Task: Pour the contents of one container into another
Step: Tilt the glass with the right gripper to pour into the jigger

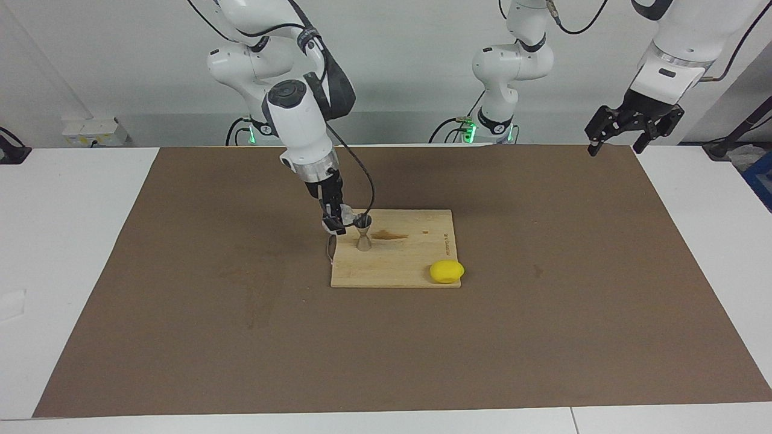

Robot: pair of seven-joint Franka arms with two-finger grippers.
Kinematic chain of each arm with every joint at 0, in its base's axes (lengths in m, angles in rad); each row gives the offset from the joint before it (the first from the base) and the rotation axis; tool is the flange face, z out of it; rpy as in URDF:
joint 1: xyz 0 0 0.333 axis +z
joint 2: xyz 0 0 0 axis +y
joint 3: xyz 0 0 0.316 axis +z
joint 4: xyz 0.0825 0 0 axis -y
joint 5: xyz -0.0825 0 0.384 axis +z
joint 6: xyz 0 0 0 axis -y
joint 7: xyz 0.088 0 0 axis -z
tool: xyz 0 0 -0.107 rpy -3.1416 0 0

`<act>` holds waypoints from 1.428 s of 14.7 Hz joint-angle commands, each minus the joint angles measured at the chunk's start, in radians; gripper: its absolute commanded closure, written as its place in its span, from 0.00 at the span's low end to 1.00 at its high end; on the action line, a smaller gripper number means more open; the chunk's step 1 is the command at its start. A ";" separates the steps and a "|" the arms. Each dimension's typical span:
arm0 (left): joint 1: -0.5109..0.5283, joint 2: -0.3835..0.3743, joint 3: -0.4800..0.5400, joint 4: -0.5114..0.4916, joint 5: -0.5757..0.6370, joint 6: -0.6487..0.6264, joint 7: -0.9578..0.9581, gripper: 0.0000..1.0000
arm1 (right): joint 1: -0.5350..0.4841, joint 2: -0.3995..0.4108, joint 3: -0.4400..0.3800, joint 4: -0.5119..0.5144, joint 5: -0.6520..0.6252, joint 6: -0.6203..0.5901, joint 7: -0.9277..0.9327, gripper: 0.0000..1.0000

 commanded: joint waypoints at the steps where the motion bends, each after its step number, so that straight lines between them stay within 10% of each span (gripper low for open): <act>1: 0.001 -0.022 -0.003 -0.030 0.015 0.025 -0.011 0.00 | 0.003 -0.030 0.000 -0.032 -0.061 0.027 0.053 1.00; 21: 0.008 -0.023 -0.001 -0.030 0.015 0.020 -0.016 0.00 | 0.097 -0.023 0.002 -0.046 -0.371 0.049 0.217 1.00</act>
